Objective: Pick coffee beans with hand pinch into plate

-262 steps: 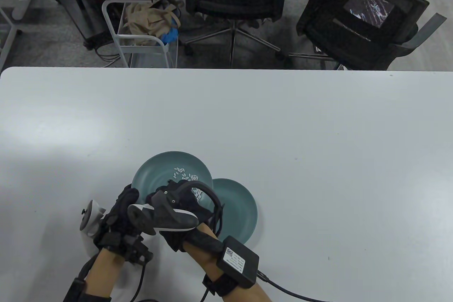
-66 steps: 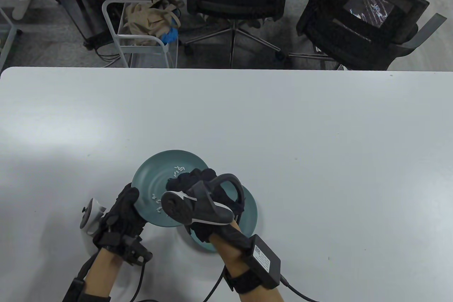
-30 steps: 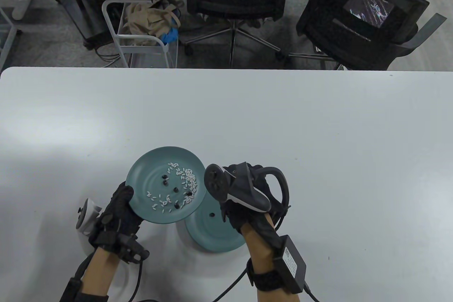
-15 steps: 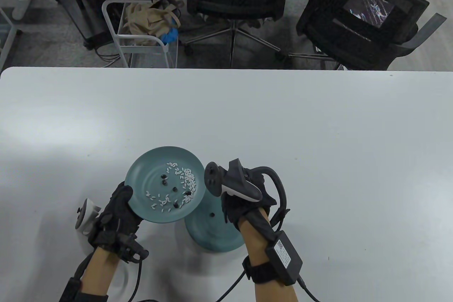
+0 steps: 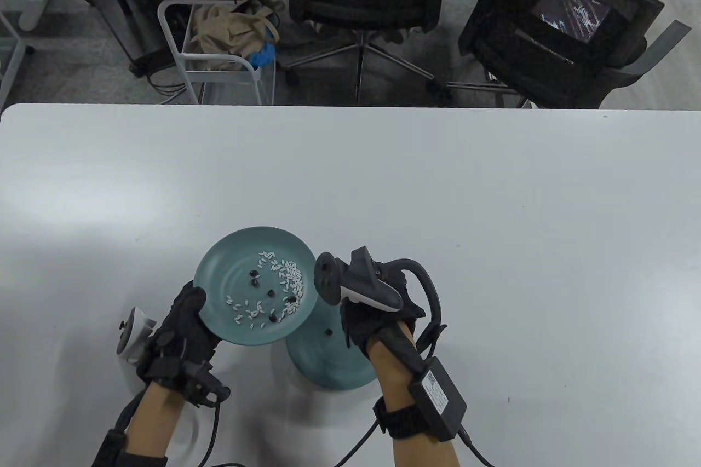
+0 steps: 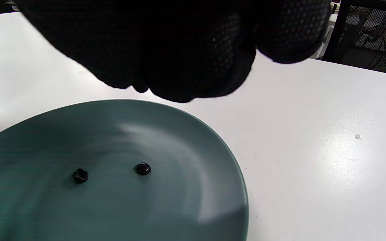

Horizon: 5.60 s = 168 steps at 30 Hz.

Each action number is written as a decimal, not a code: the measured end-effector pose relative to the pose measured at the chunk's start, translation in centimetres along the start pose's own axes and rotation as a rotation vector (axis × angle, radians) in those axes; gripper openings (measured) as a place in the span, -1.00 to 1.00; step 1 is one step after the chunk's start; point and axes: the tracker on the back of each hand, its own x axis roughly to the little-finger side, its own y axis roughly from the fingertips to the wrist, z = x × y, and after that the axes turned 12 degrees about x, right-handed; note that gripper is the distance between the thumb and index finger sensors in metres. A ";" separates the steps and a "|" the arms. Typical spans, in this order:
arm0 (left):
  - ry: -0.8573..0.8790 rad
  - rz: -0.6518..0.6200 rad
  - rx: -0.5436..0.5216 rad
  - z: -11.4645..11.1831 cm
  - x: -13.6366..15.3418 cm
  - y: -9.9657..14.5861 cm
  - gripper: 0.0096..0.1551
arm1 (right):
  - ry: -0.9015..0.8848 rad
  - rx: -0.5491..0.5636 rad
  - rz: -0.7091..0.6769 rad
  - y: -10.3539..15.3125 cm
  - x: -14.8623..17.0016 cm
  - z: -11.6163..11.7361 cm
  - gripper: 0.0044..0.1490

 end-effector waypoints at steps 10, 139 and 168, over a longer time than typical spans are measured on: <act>-0.001 0.002 0.001 0.0 0.1 0.0 -0.29 | -0.001 0.004 -0.001 -0.1 -0.1 0.0 -0.53; -0.043 0.009 0.045 -0.8 0.3 -0.4 -0.29 | -0.057 0.324 -0.095 4.0 -2.5 -7.4 -0.57; -0.043 0.012 0.036 -0.6 0.1 -0.3 -0.29 | -0.010 0.204 -0.013 2.8 -1.5 -6.0 -0.58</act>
